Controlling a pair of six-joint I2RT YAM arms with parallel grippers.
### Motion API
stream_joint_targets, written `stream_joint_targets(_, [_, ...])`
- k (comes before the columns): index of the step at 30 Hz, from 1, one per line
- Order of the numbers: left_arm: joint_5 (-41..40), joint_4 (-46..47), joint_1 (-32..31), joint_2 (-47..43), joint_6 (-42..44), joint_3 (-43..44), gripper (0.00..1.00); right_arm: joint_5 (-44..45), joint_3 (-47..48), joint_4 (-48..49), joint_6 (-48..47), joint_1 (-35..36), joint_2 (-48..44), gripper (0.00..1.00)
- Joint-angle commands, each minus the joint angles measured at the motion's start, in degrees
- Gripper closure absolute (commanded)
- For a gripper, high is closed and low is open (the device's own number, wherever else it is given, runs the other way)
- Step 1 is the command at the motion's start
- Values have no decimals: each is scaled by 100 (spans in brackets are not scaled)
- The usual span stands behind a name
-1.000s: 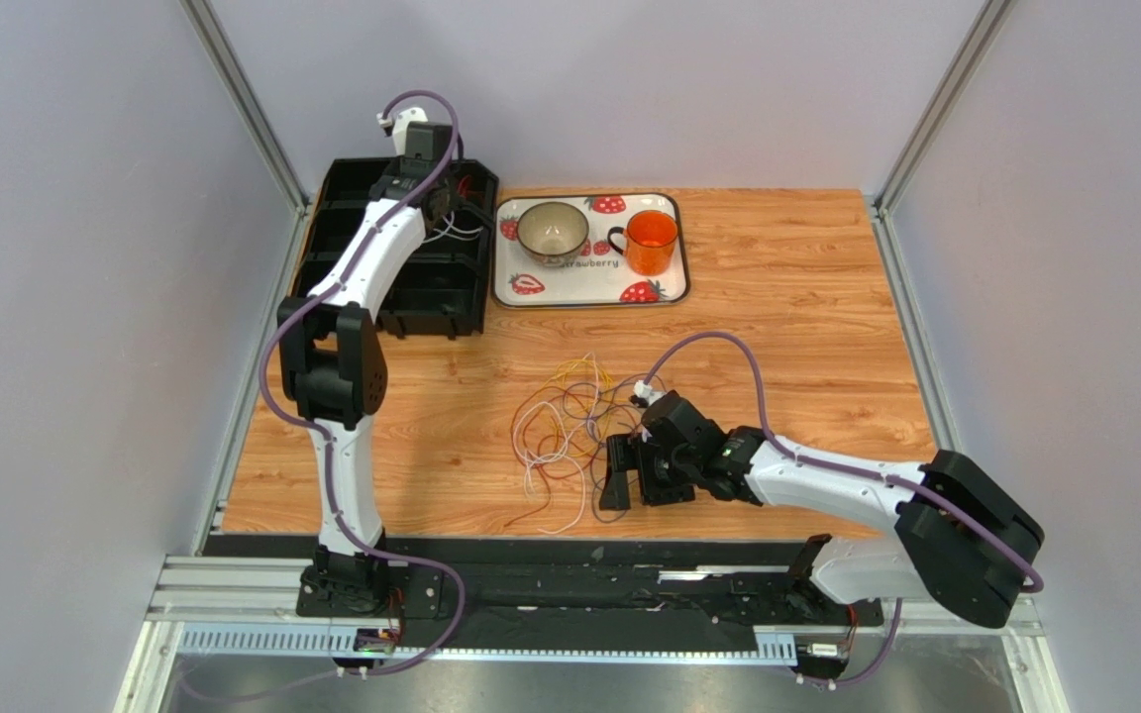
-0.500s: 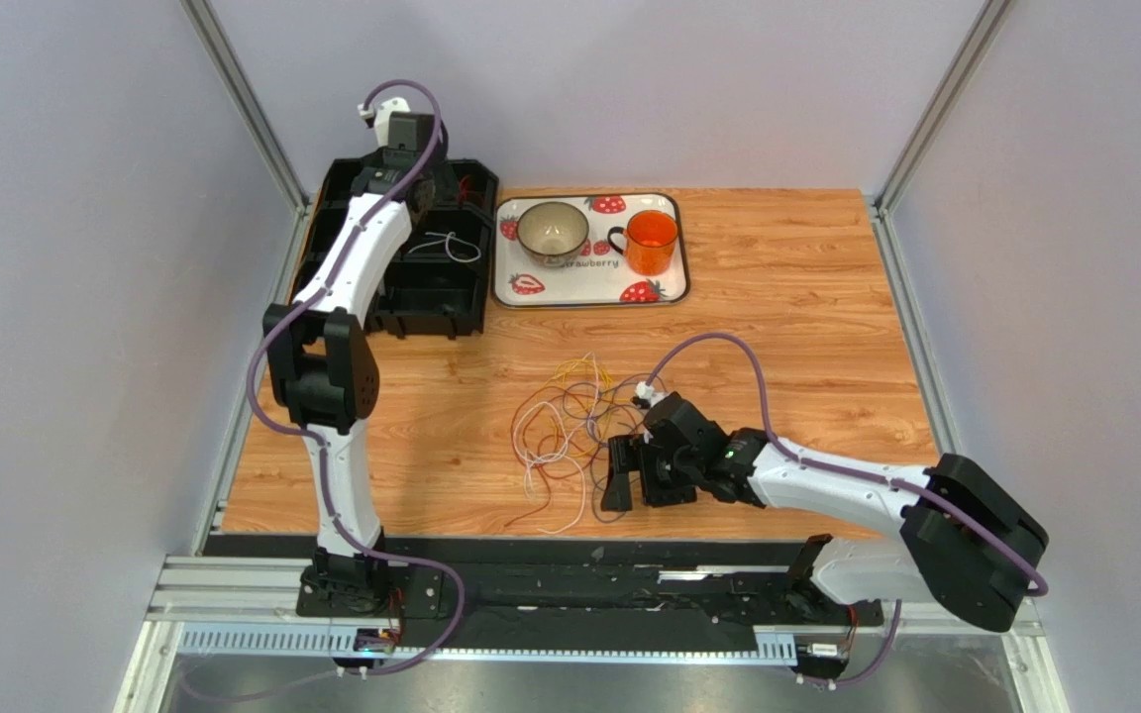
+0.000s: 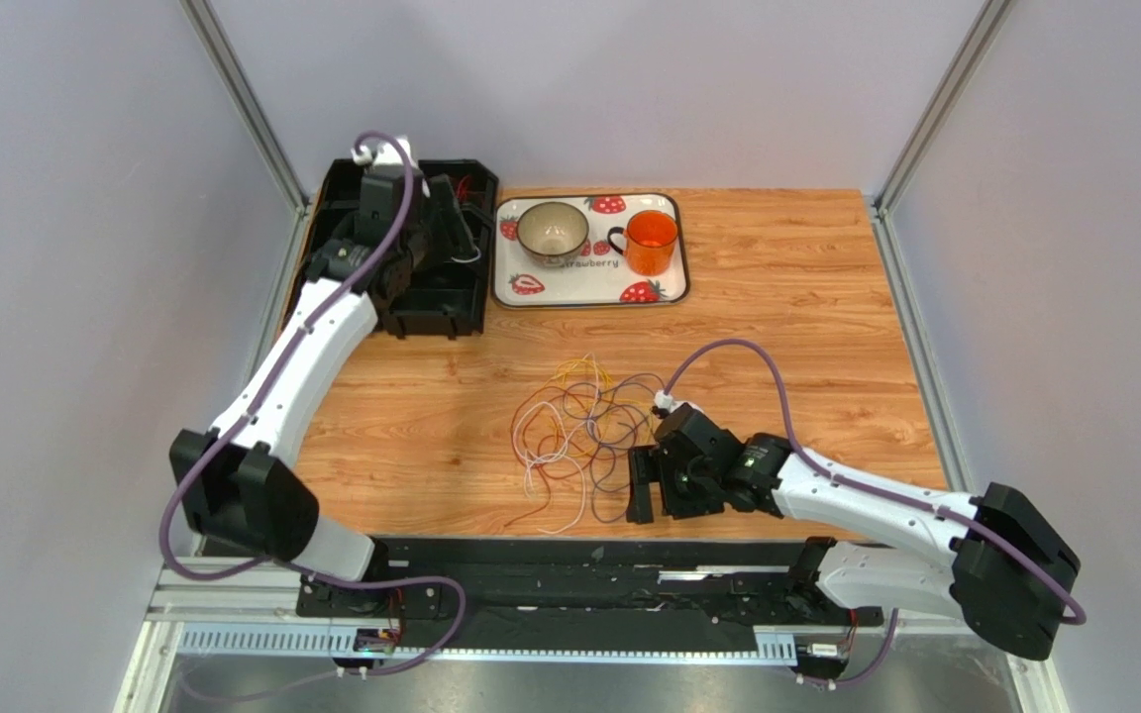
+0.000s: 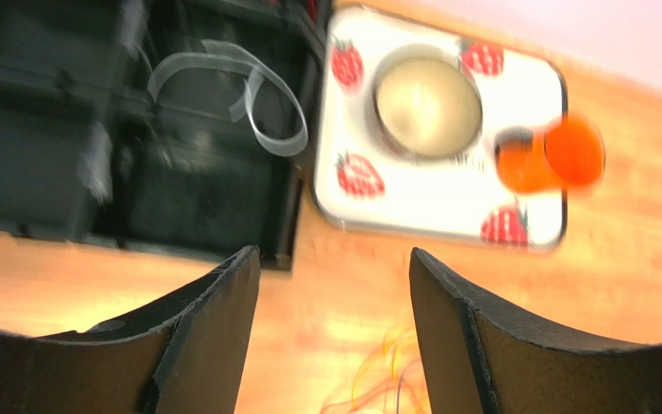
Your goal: Untangle the cables
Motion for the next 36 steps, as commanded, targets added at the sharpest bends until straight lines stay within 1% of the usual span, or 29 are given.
stream_joint_targets(1, [428,-26,-441,-760,-146,-1266,29,346,397,-458,104,51,-266,16])
stream_joint_targets(2, [445,9,-747,-979,-138,-1469,30,346,485,-493,104,43,-274,16])
stream_joint_targets(3, [402,-8,-915,-1077,-129,-1836,30,346,538,-529,104,60,-248,16])
stream_joint_targets(4, [341,-34,-1082,-1174,-181,-2014,31,538,573,-546,104,60,-222,16])
stream_joint_targets(5, [288,-35,-1406,-1331,-225,-2189,31,557,704,-564,104,78,-196,16])
stream_joint_targets(8, [95,-26,-1881,-1630,-506,-3014,31,680,898,-696,43,78,-38,16])
stream_joint_targets(10, [15,44,-2050,-1745,-699,-3306,31,847,1127,-836,8,78,94,15])
stream_joint_targets(11, [128,279,-2146,-1833,-735,-3629,31,891,1206,-871,-53,78,138,15])
stream_joint_targets(14, [392,947,-2278,-1947,-744,-4210,32,1084,1566,-924,-185,69,410,14])
stream_joint_targets(16, [419,1238,-2340,-1992,-770,-4440,32,1260,1898,-907,-291,69,595,14])
stream_joint_targets(17, [411,1475,-2384,-2018,-788,-4641,33,1304,2023,-924,-343,69,848,15])
stream_joint_targets(21, [340,1845,-2437,-2018,-867,-5021,33,1532,2725,-907,-668,-1,1482,18])
stream_joint_targets(23, [305,2082,-2446,-2010,-806,-5248,33,1559,3111,-907,-783,-150,1711,20])
stream_joint_targets(29, [209,2635,-2455,-2255,-937,-5749,34,1085,3938,-723,-1029,-748,2563,28])
stream_joint_targets(30, [165,2698,-2455,-2290,-990,-5812,34,1015,4053,-714,-1047,-801,2660,32])
stream_joint_targets(35, [85,2725,-2455,-2326,-1052,-5874,34,848,4607,-687,-1135,-1100,3433,39])
stream_joint_targets(36, [85,2734,-2455,-2291,-1060,-5865,34,752,4721,-661,-1135,-1135,3513,41])
